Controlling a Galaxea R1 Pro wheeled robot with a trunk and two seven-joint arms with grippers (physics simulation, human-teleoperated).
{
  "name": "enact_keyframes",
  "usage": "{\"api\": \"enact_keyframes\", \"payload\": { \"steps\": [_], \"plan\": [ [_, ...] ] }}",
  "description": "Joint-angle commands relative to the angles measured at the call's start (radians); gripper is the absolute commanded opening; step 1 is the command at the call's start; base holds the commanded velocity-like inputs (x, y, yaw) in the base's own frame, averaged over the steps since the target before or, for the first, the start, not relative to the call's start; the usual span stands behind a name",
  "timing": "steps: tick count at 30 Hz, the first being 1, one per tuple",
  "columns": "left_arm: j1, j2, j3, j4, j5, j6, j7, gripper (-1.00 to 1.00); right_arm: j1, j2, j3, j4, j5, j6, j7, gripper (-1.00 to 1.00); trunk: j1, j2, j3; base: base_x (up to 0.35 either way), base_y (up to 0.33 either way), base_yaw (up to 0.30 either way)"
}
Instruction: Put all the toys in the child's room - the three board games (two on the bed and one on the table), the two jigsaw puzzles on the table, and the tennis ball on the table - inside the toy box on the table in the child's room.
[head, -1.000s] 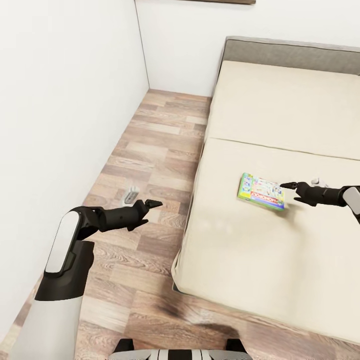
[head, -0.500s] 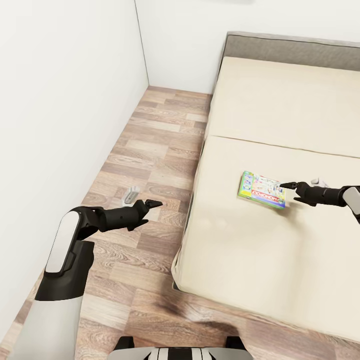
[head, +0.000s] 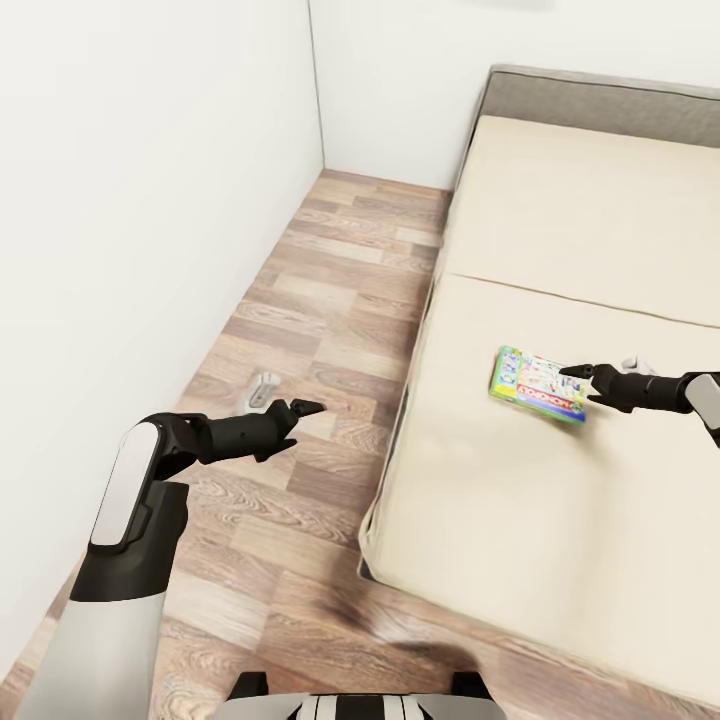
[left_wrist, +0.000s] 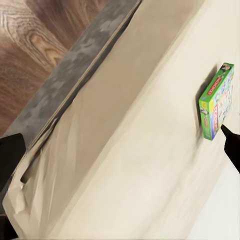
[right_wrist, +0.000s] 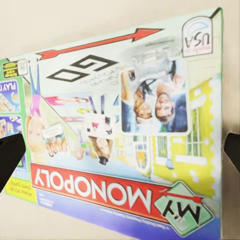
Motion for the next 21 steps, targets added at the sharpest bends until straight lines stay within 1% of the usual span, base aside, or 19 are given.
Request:
{"api": "enact_keyframes", "payload": {
  "steps": [1,8,21],
  "plan": [
    [-0.001,-0.001,0.0,0.0,0.008,0.002,0.01,1.0,0.0,0.0,-0.005,0.0,0.001,0.006,0.003,1.0,0.0,0.0,-0.001,0.0,0.0,0.155],
    [-0.001,-0.001,0.0,0.0,0.008,0.002,0.01,1.0,0.0,0.0,-0.006,0.0,0.001,0.006,0.003,1.0,0.0,0.0,-0.001,0.0,0.0,0.091],
    [-0.001,-0.002,0.0,0.001,0.008,0.002,0.01,1.0,0.001,-0.001,-0.006,-0.001,-0.001,0.006,0.004,1.0,0.0,0.0,-0.001,0.0,0.0,0.019]
  ]
}}
